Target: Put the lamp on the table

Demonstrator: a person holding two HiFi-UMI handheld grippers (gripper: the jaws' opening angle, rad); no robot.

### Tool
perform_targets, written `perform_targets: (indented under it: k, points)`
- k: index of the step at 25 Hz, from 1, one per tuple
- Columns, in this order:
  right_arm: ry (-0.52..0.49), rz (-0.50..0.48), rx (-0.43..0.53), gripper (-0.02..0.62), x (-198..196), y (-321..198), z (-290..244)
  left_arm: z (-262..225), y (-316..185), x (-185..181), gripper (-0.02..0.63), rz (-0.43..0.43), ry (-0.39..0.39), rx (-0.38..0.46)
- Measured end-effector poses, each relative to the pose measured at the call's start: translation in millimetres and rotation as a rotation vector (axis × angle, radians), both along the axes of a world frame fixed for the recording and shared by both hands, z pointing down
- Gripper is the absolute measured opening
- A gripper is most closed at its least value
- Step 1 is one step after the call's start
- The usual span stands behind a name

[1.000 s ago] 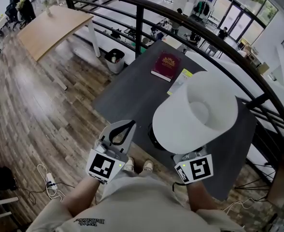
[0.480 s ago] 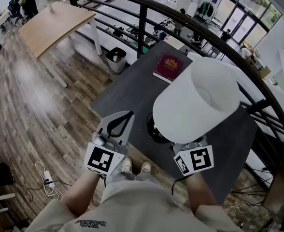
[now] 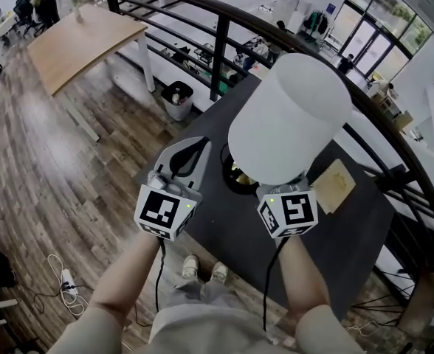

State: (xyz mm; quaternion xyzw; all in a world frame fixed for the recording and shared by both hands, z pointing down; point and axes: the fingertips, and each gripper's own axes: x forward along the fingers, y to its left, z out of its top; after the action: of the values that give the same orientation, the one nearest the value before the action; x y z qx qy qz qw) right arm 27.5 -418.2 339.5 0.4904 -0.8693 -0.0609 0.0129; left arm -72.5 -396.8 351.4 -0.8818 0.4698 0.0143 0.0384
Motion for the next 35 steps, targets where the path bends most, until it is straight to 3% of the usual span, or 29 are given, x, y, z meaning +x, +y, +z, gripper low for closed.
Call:
perform_targets:
  k: [11, 17, 26, 31, 35]
  points:
    - [0.039, -0.018, -0.018, 0.098, -26, -101, 88, 103, -103, -9, 0.003, -0.033, 0.013, -0.032]
    - [0.05, -0.017, -0.062, 0.098, -34, -139, 156, 178, -135, -10, 0.003, -0.048, 0.007, -0.093]
    - [0.037, 0.007, -0.122, 0.1, -39, -175, 224, 263, -141, 4, 0.003, -0.005, -0.045, -0.195]
    - [0.085, -0.013, -0.076, 0.101, -40, -180, 228, 277, -150, 4, 0.003, -0.042, -0.034, -0.218]
    - [0.069, -0.003, -0.076, 0.101, -39, -181, 230, 280, -153, 3, 0.003, -0.058, -0.022, -0.234]
